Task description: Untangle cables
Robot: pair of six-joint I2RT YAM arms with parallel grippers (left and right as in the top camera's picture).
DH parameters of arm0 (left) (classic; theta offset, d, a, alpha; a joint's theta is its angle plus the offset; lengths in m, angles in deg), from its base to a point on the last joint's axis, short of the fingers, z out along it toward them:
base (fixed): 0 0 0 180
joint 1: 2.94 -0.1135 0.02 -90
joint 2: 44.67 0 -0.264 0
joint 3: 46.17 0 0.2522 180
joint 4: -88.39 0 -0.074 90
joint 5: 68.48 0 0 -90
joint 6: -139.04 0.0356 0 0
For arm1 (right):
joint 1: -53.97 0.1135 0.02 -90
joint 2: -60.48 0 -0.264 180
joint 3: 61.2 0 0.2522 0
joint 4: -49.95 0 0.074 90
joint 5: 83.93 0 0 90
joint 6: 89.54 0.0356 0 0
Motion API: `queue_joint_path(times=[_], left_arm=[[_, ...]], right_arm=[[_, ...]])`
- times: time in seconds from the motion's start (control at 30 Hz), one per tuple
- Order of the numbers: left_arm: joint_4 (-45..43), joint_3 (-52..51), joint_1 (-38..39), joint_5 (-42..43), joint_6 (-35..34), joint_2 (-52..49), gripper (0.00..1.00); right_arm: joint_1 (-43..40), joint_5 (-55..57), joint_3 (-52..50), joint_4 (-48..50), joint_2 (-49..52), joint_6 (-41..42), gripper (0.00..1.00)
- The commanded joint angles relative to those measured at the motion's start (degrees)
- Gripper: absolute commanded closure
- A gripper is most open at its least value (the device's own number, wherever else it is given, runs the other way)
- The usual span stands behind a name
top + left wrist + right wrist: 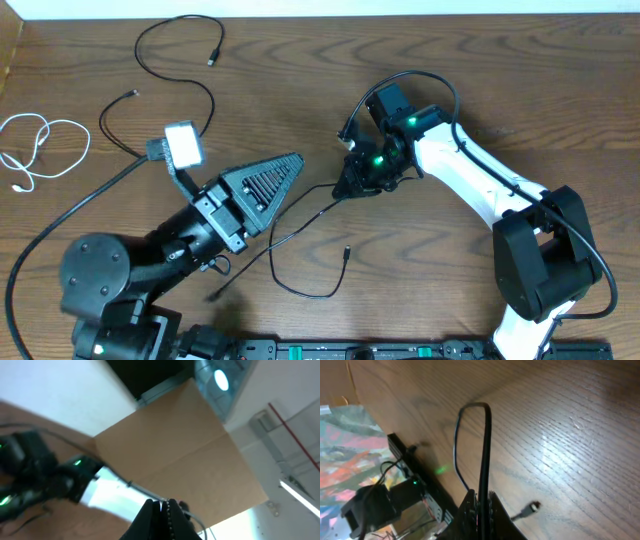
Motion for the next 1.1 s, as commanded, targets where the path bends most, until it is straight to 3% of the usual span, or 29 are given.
queue_joint_path(times=[0.0,0.27,0.43,0.53,0.77,1.07], left_arm=[[4.6,0.6,0.1,1.0,4.0,0.3,0.93],[17.7,0.6,0.1,-2.7,10.2,0.2,0.93],[19.4,0.6,0.1,-3.7,10.4,-0.2,0.92],[19.2,0.6,0.1,-3.0,11.4,-0.2,0.92],[17.2,0.6,0.1,6.0,28.0,-0.2,0.91],[28.7,0.6,0.2,7.2,41.3,-1.6,0.72]], right_arm=[[-0.9,-3.0,-0.2,-0.1,-1.2,1.0,0.99],[-3.2,-3.0,-0.2,0.0,-10.5,0.2,0.99],[-3.0,-3.0,-0.1,2.0,-19.7,0.5,0.99],[-3.0,-2.3,-0.2,3.0,-22.9,4.7,0.99],[-3.0,-2.2,-0.2,3.7,-24.8,17.3,0.99],[0.9,-0.7,-0.2,3.9,-24.8,19.3,0.99]])
